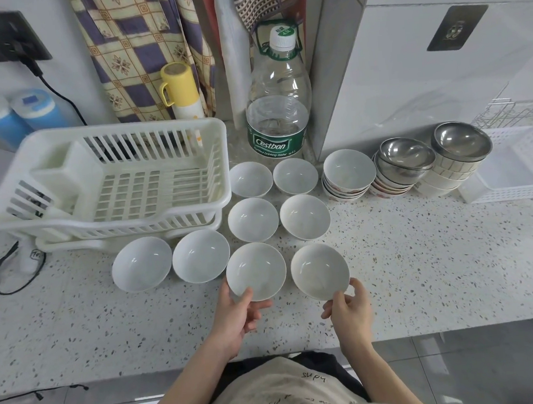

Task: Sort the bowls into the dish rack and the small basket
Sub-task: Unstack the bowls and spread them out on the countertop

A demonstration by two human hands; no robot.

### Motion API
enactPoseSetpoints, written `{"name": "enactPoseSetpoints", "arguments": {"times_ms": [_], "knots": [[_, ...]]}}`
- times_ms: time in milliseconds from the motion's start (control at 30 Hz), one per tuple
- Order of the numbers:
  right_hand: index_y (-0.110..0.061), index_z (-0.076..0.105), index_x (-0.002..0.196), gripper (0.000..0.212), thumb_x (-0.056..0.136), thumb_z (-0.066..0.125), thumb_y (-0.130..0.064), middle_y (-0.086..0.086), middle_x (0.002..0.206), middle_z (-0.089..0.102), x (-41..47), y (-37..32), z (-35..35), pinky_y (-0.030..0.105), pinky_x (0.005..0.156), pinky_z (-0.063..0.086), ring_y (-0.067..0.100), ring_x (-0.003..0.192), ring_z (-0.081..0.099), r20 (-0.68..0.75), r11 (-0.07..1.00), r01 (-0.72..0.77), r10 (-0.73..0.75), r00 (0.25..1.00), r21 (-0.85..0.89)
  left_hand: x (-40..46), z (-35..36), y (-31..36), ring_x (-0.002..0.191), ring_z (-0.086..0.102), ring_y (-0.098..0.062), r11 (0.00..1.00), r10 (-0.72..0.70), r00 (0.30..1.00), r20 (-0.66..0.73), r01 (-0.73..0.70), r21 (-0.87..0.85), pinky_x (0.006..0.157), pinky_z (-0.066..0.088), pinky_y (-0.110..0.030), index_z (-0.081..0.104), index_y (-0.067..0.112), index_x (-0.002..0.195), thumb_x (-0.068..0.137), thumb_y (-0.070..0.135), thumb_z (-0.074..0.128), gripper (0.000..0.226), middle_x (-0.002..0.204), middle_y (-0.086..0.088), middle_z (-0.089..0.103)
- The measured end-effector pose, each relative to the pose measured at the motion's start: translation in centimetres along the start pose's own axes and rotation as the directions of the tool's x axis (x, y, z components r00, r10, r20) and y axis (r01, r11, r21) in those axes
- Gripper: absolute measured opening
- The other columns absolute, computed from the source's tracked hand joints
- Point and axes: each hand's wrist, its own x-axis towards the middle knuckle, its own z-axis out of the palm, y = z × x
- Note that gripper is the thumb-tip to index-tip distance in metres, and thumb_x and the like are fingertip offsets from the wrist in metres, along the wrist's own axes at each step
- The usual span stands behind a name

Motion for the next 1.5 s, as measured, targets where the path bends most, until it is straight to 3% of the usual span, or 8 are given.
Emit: {"name": "enactPoseSetpoints", "arguments": {"times_ms": [333,867,1200,1500], "knots": [[-0.023,0.040,0.135,0.044,0.095,0.042,-0.007,0.007,0.063,0.070,0.1,0.2,0.3,0.029,0.051,0.046,0.016,0.051,0.067,0.050,0.997,-0.051,0.048,0.998,0.063,-0.1,-0.2,-0.2,0.045,0.051,-0.013,0.997,-0.064,0.998,0.020,0.065,-0.050,0.038,0.036,-0.020,0.036,0.033,0.136,0.099,0.023,0.057,0.043,0.094,-0.021,0.076],[-0.024,0.037,0.142,0.047,0.097,0.044,-0.013,0.008,0.066,0.072,0.3,0.0,1.1,0.030,0.054,0.052,0.016,0.055,0.068,0.032,0.995,-0.072,0.070,0.997,0.074,-0.4,-1.1,0.0,0.052,0.054,-0.012,0.996,-0.086,0.992,0.088,0.087,0.002,0.041,0.038,-0.021,0.033,0.038,0.138,0.097,0.011,0.059,0.056,0.097,-0.014,0.077],[-0.024,0.034,0.148,0.053,0.098,0.047,-0.012,0.012,0.071,0.069,-0.1,0.1,1.5,0.024,0.048,0.051,0.011,0.053,0.066,0.019,0.974,-0.114,0.112,0.993,0.197,-0.7,-1.1,0.4,0.054,0.055,-0.010,0.994,-0.102,0.988,0.114,0.105,-0.021,0.042,0.038,-0.021,0.038,0.045,0.120,0.098,0.011,0.058,0.045,0.097,-0.014,0.077],[-0.015,0.056,0.126,0.029,0.098,0.051,-0.020,0.011,0.076,0.069,-0.5,0.0,1.6,0.024,0.049,0.053,0.011,0.055,0.067,0.014,0.954,-0.174,0.176,0.984,0.246,-0.4,-1.5,0.4,0.056,0.057,-0.011,0.994,-0.104,0.986,0.129,0.107,-0.016,0.043,0.039,-0.021,0.035,0.040,0.130,0.097,0.014,0.060,0.049,0.098,-0.013,0.077]]}}
